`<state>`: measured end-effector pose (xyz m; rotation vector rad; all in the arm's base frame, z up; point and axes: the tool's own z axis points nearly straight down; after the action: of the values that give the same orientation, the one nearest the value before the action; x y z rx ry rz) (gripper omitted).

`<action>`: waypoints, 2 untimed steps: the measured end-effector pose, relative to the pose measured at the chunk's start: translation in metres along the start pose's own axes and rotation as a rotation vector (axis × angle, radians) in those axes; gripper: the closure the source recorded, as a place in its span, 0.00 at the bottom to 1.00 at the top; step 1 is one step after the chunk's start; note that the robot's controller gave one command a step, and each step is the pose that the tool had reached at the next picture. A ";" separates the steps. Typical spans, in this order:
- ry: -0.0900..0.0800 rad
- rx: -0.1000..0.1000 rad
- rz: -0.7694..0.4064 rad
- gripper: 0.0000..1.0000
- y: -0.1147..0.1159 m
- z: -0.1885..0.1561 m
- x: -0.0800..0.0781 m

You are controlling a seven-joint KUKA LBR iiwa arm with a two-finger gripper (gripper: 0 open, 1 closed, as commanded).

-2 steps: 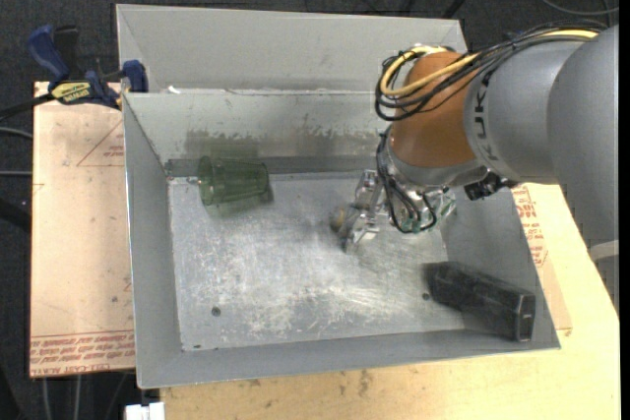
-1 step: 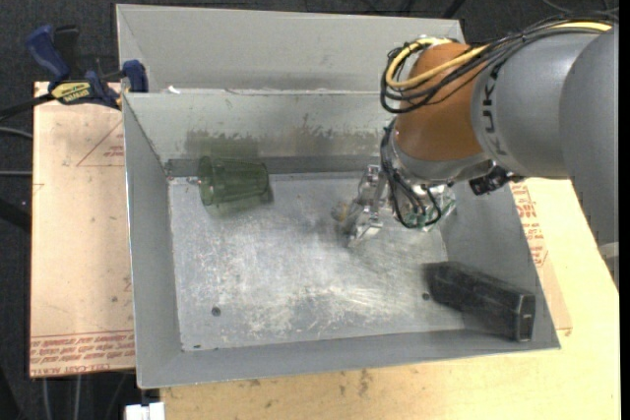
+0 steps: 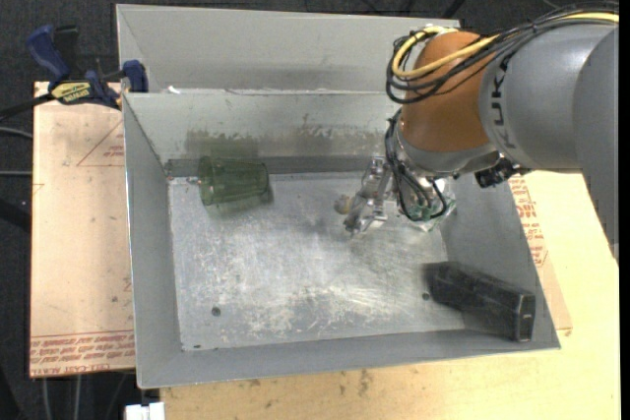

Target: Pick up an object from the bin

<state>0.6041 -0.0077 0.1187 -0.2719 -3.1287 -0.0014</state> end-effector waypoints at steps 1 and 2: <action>-0.004 0.000 -0.001 1.00 0.000 -0.017 -0.001; -0.007 -0.001 0.000 1.00 0.000 -0.027 -0.002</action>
Offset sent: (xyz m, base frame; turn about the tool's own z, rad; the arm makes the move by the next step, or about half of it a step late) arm 0.0002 0.0001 0.0451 0.0000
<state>0.6059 -0.0076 0.1455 -0.2718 -3.1356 -0.0019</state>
